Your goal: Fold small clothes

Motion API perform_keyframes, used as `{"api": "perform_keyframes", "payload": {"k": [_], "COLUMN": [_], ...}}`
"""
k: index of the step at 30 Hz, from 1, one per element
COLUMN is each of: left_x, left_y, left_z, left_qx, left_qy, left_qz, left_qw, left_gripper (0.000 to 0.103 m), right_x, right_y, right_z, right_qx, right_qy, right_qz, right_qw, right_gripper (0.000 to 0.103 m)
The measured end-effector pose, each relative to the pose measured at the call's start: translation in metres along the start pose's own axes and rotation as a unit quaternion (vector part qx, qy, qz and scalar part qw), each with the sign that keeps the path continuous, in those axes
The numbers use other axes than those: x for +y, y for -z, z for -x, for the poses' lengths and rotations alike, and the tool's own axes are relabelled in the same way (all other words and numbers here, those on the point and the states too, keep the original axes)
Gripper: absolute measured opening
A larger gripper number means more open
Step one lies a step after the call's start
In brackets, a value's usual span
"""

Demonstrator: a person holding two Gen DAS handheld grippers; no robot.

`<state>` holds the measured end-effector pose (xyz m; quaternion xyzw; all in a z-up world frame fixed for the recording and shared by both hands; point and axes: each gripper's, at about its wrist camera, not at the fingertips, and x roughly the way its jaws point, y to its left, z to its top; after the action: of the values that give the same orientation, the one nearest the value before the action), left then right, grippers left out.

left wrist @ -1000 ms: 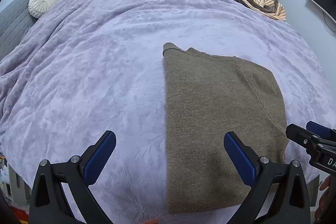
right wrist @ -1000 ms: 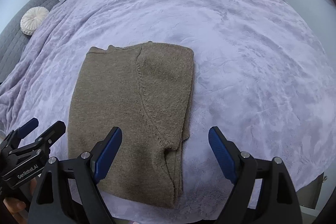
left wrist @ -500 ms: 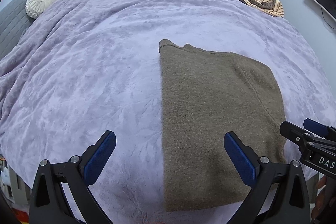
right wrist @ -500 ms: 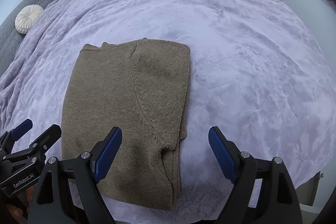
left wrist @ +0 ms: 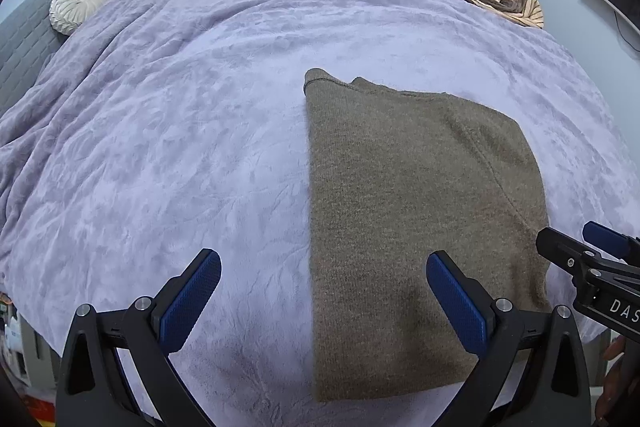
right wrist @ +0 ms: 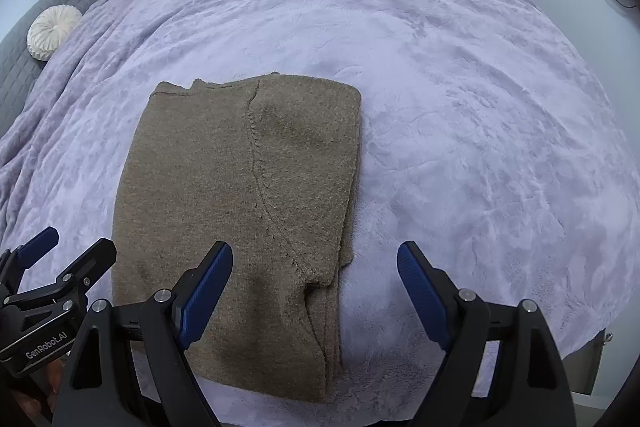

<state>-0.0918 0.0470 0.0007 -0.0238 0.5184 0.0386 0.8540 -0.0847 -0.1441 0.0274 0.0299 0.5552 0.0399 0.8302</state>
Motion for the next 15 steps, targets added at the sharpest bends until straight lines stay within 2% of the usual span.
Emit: {"api": "perform_keyframes", "payload": {"k": [15], "left_x": [0.0024], "left_y": [0.0015], "left_z": [-0.0004], "left_qx": [-0.001], "left_qy": [-0.001], "left_qz": [0.001], "left_qw": [1.0], "left_gripper": [0.103], "right_x": [0.0031], "right_y": [0.0006], "right_z": [0.0025], "right_qx": [-0.002], "right_qy": [0.002], "right_qz": [0.002], "right_qw": [1.0], "right_gripper": [0.087]}}
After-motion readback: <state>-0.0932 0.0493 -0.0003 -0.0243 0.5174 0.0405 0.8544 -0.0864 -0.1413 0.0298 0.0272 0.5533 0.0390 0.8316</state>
